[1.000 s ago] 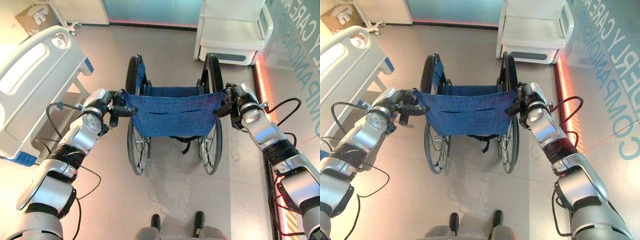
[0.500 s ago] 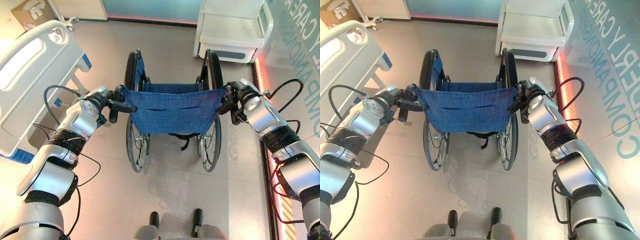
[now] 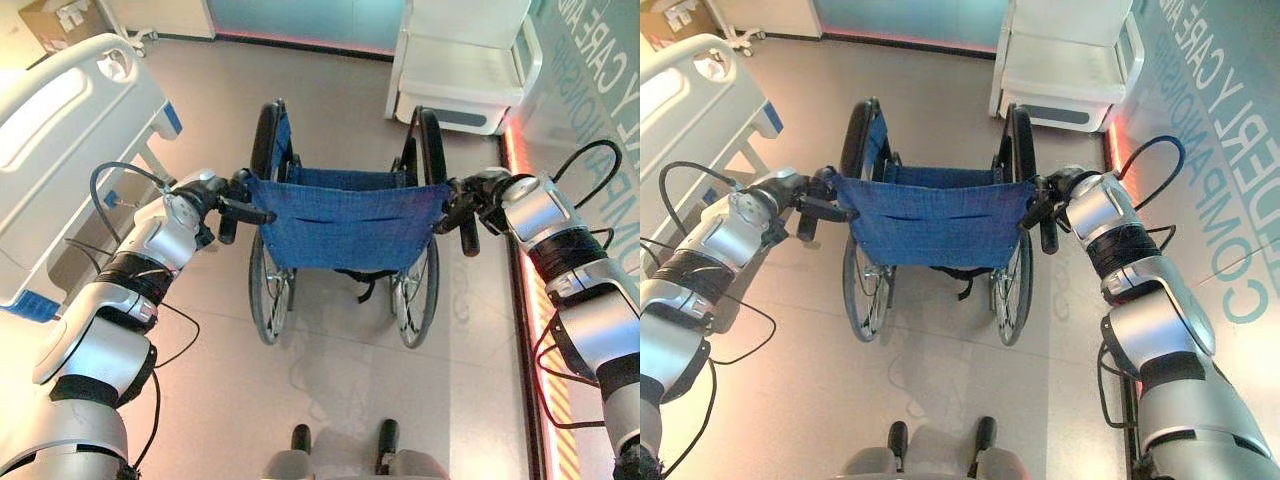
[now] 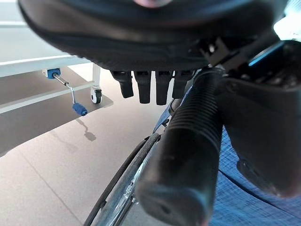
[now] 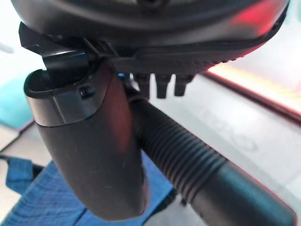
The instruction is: Push the wheelchair next to the bed
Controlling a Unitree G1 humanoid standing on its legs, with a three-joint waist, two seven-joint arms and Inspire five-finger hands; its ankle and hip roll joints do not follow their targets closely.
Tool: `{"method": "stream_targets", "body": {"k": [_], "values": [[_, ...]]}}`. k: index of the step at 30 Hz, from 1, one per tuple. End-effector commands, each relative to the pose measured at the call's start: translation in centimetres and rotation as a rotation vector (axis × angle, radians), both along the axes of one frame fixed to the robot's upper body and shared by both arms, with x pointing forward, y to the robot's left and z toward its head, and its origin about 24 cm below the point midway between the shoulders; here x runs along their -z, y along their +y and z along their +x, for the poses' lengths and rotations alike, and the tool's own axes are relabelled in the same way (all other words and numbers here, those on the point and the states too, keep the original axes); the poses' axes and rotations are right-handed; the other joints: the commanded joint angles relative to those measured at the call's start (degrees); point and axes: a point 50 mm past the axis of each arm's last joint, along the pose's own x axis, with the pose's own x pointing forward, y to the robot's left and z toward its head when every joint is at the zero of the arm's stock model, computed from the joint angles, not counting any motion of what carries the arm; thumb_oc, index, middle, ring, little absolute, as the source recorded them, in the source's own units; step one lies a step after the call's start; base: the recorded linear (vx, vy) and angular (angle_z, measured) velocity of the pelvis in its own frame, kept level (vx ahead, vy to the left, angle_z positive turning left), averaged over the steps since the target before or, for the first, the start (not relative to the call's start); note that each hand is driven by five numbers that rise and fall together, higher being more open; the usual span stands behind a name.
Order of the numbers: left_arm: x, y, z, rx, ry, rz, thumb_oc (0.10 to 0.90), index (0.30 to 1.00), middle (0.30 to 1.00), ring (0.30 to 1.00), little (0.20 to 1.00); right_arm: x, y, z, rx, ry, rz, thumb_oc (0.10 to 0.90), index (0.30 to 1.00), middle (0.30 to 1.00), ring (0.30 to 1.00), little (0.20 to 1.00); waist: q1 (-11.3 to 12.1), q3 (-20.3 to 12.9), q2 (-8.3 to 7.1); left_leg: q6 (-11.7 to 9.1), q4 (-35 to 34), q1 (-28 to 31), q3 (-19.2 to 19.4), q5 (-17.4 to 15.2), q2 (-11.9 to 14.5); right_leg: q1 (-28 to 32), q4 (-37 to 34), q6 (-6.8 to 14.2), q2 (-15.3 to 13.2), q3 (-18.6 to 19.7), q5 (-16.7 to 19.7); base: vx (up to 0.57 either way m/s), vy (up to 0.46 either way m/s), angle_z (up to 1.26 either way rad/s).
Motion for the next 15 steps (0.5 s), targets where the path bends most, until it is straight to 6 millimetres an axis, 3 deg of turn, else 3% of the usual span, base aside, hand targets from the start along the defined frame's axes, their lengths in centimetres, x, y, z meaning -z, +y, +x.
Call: {"method": "stream_targets", "body": {"k": [1,4,11,15], "values": [[-0.7,6.3,-1.9,-0.21,0.052,0.189,0.8,0.9,0.9,0.9,0.9,6.4,-10.1,-5.1,0.448,0.25,-0.235,0.8,0.9,0.9,0.9,0.9,0.23,-1.3,1.29,2.17,4.93,-5.59,2.34,-4.28,-2.03,-2.8,6.6,-0.24,-0.59,2.35,-5.84,0.0,0.0,0.0],[-0.1,5.8,-1.6,-0.199,0.058,0.179,0.8,0.9,0.9,0.9,0.9,7.5,-9.9,-5.5,0.502,0.275,-0.225,0.8,0.9,0.9,0.9,0.9,0.5,-1.17,1.79,2.12,5.01,-5.73,2.18,-4.39,-2.11,-2.91,6.69,-0.22,-0.71,2.34,-5.95,-0.01,0.021,-0.01],[0.1,4.4,-1.0,-0.175,0.061,0.159,0.8,0.9,0.9,0.9,0.9,10.2,-9.0,-6.8,0.408,0.566,-0.137,0.8,0.9,0.9,0.9,0.9,1.11,-0.15,2.45,1.98,5.15,-6.26,1.75,-4.09,-2.36,-3.3,6.72,-0.45,-1.15,1.74,-5.72,-0.03,0.018,0.0],[0.3,3.8,-0.8,-0.15,0.081,0.154,0.8,0.9,0.9,0.9,0.9,10.8,-8.1,-6.6,0.364,0.569,-0.092,0.8,0.9,0.9,0.9,0.9,1.3,-0.11,2.61,1.84,5.23,-6.39,1.45,-3.81,-2.51,-3.31,6.75,-0.44,-1.31,1.63,-5.55,0.0,0.0,0.0]]}}
